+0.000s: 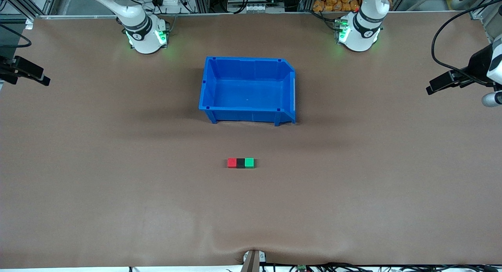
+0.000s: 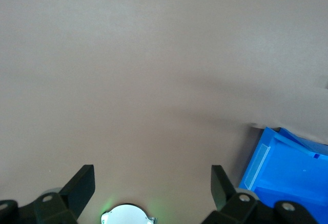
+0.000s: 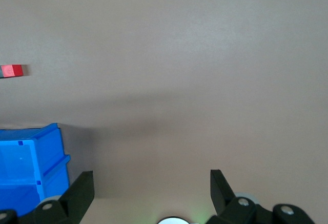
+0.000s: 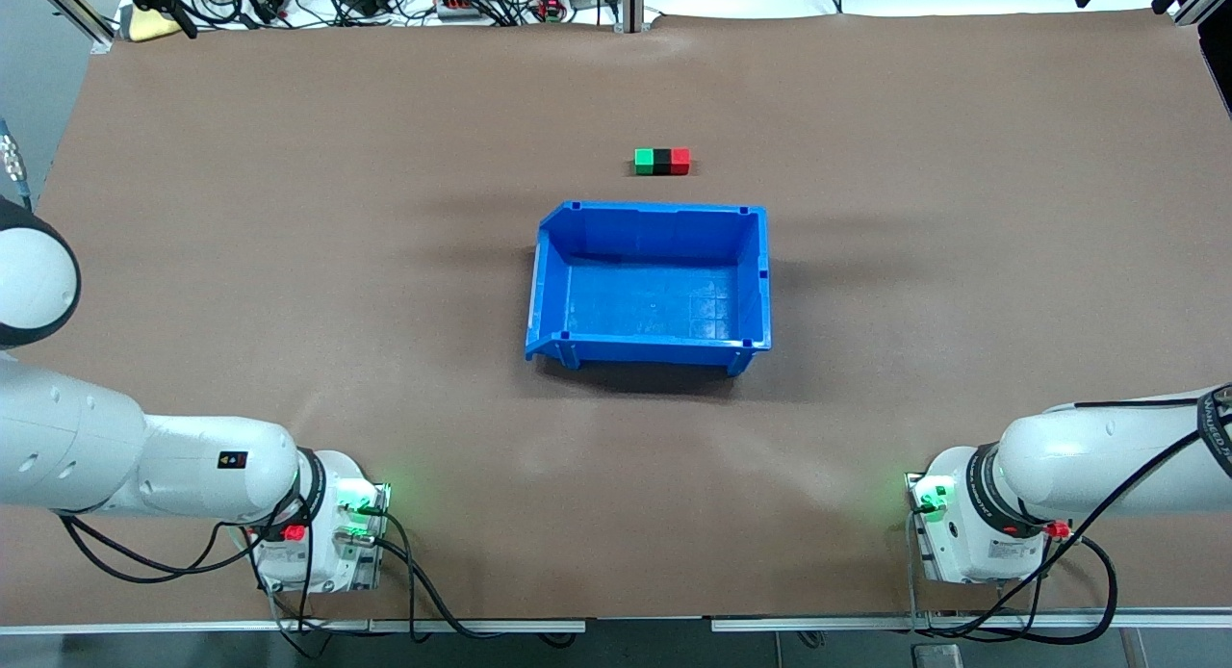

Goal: Attach green and red cubes to black cube

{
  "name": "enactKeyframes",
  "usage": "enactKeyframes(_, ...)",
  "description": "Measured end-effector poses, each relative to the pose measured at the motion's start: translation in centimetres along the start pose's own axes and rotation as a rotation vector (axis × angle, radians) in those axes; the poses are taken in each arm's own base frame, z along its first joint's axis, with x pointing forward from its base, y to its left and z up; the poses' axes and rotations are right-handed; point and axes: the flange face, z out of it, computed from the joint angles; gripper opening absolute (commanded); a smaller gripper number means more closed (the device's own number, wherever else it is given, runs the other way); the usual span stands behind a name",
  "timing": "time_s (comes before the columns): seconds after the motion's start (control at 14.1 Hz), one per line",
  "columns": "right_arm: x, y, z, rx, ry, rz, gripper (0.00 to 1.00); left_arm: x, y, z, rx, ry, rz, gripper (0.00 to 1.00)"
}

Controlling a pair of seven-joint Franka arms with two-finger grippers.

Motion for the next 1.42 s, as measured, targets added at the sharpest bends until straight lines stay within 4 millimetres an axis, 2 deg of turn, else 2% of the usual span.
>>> enactKeyframes(1.07,-0.1,-1.1,0.2,-0.014,-0.015,0.008,1.00,0.0,-0.6,-0.5,0.032,0.019,0.095,1.00)
enactKeyframes(1.42,-0.1,-1.2,0.2,-0.015,-0.016,0.032,1.00,0.0,-0.6,-1.4,0.029,0.033,0.095,1.00)
